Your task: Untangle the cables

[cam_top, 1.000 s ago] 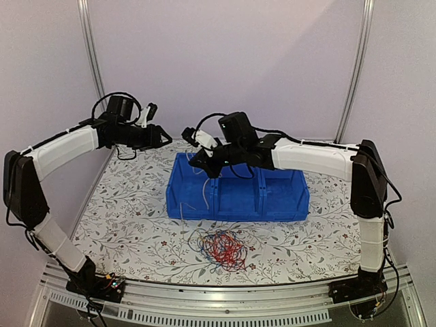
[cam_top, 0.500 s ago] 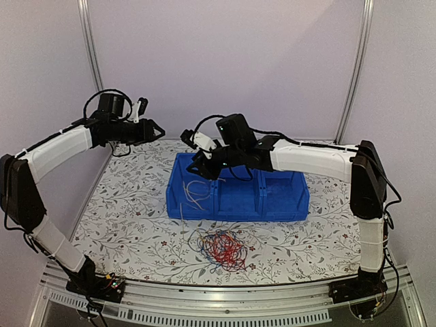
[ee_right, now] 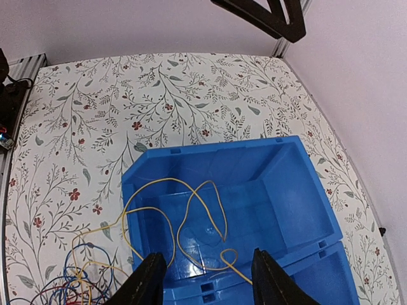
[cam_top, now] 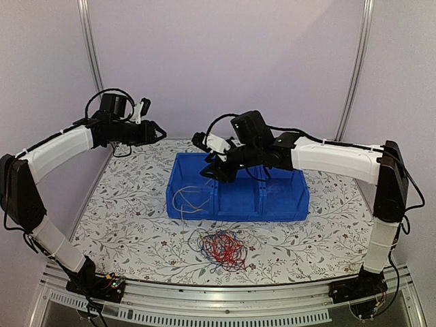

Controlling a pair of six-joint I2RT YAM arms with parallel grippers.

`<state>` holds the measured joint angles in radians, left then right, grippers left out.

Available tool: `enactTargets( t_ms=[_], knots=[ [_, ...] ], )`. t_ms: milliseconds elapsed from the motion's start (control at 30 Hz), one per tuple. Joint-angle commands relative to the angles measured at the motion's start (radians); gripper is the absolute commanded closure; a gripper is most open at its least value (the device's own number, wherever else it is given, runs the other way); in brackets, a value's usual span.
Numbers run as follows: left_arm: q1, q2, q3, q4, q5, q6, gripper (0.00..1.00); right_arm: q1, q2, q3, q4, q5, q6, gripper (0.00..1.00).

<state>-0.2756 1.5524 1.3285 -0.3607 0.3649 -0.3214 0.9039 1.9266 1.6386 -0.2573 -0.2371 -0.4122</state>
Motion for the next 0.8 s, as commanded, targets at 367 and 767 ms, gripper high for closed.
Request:
enactTargets(
  t_ms=[367, 767],
  knots=[
    [-0.467, -0.284, -0.431, -0.003, -0.472, -0.203, 0.55, -0.353, -0.459, -0.564, 0.086, -0.26, -0.039, 0.52],
    [-0.62, -0.1, -0.609, 0.177, -0.637, -0.385, 0.53, -0.51, -0.626, -0.728, 0.183, -0.353, -0.044, 0.47]
  ],
)
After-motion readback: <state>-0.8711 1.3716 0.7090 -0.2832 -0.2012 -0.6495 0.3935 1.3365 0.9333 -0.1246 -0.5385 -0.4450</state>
